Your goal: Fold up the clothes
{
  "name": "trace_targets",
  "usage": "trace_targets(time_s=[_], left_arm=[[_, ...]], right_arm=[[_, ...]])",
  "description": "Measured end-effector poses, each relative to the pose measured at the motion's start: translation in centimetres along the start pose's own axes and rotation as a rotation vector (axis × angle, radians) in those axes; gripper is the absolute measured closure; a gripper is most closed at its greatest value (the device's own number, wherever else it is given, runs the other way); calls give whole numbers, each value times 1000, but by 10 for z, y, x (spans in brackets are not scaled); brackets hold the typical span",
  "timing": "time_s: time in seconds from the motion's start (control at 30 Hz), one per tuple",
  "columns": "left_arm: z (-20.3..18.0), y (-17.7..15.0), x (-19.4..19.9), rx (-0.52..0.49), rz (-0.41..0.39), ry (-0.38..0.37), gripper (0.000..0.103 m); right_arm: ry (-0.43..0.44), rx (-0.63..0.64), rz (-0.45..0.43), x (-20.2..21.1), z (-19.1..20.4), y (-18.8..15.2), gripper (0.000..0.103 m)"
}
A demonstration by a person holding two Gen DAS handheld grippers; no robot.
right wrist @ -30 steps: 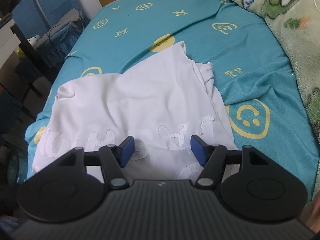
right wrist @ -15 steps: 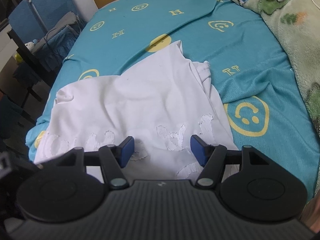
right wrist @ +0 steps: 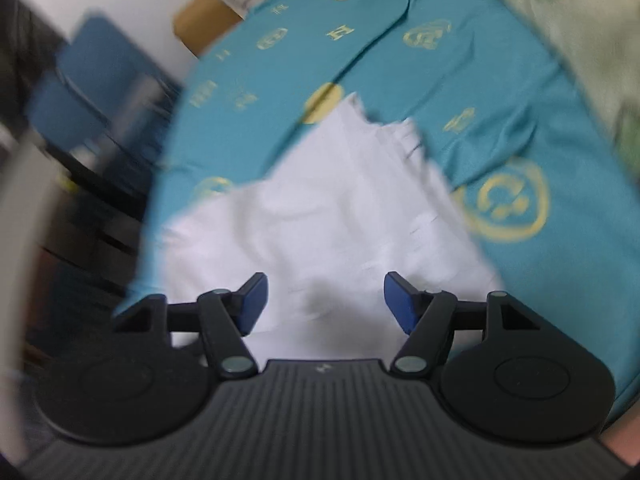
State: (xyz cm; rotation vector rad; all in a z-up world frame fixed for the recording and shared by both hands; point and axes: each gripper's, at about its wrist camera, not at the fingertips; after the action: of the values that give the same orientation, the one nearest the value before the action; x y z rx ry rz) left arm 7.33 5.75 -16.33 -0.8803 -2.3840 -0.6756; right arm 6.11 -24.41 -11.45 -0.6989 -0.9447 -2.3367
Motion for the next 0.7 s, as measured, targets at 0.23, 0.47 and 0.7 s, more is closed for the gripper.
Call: trace_targets(time_s=[0.23, 0.47, 0.7], left_arm=[[1, -2, 2, 26, -28, -45, 70], [7, 1, 8, 108, -66, -142, 76], [13, 5, 8, 178, -81, -177, 76]], right_arm=[[223, -310, 248, -23, -12, -31, 16], [208, -587, 234, -49, -36, -45, 17], [42, -675, 19, -29, -60, -38, 31]])
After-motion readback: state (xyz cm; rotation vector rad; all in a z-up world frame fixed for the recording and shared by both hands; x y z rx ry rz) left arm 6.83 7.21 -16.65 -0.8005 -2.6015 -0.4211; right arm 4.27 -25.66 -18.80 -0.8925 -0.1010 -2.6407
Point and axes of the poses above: each gripper's, at about its wrist camera, not at the fingertips, and x roughly against the way its jaws point, z to its left, y to its top, and after that the axes turned 8 degrees about -z, right-handed
